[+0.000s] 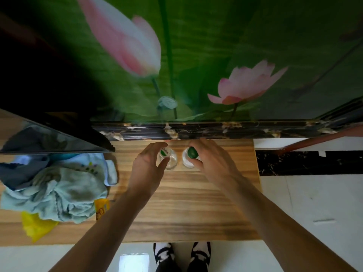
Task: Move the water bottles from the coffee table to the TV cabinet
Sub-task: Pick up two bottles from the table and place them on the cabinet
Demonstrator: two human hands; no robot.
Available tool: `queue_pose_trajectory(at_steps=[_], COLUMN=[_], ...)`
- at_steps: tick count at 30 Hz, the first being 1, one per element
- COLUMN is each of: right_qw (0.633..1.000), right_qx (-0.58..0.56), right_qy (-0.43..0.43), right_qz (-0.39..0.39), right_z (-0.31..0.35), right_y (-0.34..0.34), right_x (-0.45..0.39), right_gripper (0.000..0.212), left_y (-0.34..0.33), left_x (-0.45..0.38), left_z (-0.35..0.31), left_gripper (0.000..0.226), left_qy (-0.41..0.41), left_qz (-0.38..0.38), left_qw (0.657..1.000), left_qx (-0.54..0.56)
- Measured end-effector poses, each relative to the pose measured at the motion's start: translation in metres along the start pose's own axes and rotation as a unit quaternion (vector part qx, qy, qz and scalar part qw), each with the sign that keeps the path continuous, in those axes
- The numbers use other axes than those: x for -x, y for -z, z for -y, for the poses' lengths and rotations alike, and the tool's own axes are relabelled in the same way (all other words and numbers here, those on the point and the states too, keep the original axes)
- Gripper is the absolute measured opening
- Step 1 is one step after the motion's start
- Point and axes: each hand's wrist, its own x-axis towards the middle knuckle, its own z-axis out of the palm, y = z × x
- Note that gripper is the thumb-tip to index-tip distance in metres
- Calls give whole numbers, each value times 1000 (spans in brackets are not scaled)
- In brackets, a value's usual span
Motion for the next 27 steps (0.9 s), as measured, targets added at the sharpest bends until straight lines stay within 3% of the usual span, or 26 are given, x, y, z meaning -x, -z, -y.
queue_pose_trajectory(at_steps=[7, 17, 27], right_qw=[1000, 1000, 998], right_qx=[-23, -22, -25], right_qy=[13, -6, -48], right_qz=[-3, -2, 6], right_z=[10, 9, 8], right_y=[-10, -10, -7], right_x=[-13, -15, -11], right_gripper=[28, 31, 56], left_y=[-4, -4, 0], left_x=[-4, -6, -9], left_z=[5, 1, 5], left_gripper=[40, 42, 53], left_qy=[12, 9, -1], left_qz=[-38, -25, -14], left_qw=[999, 1000, 1000], left_qx=[33, -9, -19])
